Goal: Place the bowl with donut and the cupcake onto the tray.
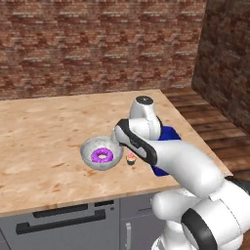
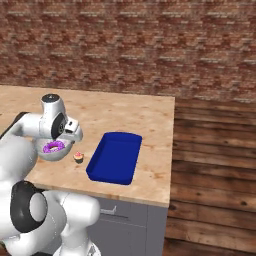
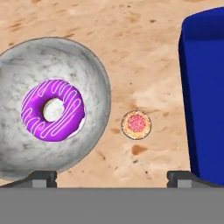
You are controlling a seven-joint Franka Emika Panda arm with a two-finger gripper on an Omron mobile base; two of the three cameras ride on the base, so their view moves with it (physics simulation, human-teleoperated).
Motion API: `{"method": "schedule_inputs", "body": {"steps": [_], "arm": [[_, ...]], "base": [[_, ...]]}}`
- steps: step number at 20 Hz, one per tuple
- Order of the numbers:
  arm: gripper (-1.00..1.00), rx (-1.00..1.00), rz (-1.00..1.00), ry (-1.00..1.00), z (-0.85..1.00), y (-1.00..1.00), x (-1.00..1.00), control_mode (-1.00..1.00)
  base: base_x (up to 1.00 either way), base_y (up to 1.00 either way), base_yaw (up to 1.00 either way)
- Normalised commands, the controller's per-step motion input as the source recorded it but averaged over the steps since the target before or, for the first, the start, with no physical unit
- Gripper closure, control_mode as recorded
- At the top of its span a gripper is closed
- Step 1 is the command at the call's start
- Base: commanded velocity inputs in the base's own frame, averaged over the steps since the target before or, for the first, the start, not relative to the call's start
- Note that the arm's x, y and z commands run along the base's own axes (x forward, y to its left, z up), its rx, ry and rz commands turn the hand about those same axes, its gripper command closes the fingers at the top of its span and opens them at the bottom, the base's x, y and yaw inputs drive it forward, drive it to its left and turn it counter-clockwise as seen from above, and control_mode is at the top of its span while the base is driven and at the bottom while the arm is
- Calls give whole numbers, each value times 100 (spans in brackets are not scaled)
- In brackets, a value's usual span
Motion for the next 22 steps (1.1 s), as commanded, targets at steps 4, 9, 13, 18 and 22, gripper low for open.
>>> {"method": "schedule_inputs", "body": {"steps": [4, 9, 13, 18, 22], "arm": [[-100, 0, 3, 1, -37, 13, 51, -100], [-100, 0, 2, 0, -42, 20, 35, -100], [-100, 1, 3, -2, -45, 3, 13, -100], [-100, 1, 3, -3, -30, 4, 20, -100], [-100, 0, 3, -4, -27, 7, 17, -100]], "base": [[0, 0, 0], [0, 0, 0], [0, 0, 0], [0, 0, 0], [0, 0, 0]]}}
